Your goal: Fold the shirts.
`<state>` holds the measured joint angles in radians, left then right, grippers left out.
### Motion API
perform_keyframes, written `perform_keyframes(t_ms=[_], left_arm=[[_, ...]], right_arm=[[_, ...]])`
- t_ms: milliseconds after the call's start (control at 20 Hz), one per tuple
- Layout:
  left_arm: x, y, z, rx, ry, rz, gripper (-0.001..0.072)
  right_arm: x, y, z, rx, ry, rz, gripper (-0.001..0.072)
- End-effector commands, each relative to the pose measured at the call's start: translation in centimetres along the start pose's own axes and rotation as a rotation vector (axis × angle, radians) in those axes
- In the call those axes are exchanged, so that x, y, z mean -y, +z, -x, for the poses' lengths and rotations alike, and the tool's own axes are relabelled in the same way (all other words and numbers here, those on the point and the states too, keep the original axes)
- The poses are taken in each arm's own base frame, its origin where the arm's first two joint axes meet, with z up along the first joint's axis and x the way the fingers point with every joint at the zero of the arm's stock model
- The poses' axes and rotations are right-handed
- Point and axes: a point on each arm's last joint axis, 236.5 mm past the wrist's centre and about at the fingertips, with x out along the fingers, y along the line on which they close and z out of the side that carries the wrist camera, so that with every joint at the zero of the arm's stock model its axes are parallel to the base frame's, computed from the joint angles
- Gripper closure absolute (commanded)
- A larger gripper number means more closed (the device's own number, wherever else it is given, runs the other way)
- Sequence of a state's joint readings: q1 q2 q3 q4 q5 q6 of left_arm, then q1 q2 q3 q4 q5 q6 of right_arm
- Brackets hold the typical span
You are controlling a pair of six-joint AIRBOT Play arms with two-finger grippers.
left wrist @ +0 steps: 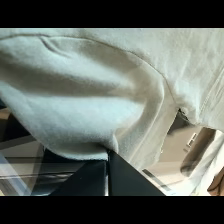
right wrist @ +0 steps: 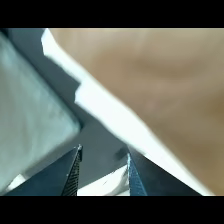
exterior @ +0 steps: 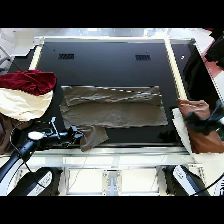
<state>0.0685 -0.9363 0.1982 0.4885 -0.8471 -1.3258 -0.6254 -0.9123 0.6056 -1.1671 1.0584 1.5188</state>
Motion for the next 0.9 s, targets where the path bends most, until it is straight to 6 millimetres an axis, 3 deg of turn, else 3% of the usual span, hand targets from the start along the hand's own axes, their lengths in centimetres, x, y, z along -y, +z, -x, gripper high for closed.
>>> perform_keyframes(t_ms=[0,150,400,650,700,850], left_arm=[[0.1,-0.1,0.0,-0.007,-0.005,-0.005,0.0696],[0.1,-0.2,0.0,-0.009,-0.005,-0.005,0.0696],[0.1,-0.2,0.0,-0.008,-0.005,-0.004,0.0696],[0.1,-0.2,0.0,-0.008,-0.005,-0.004,0.0696],[0.1,-0.2,0.0,-0.008,-0.005,-0.004,0.0696],[0.1,-0.2,0.0,-0.008,-0.005,-0.004,0.0696]], right_arm=[[-3.2,-5.3,-4.8,-0.088,0.272,-0.165,0.0375],[-3.8,-4.2,-5.7,-0.074,0.315,-0.216,0.0243],[-4.3,-2.7,-6.5,-0.036,0.358,-0.252,0.0237],[-4.5,-3.1,-8.0,-0.056,0.35,-0.249,0.0239],[-4.8,-3.3,-8.5,-0.055,0.336,-0.229,0.0245],[-6.2,-3.0,-9.4,-0.014,0.321,-0.199,0.0409]])
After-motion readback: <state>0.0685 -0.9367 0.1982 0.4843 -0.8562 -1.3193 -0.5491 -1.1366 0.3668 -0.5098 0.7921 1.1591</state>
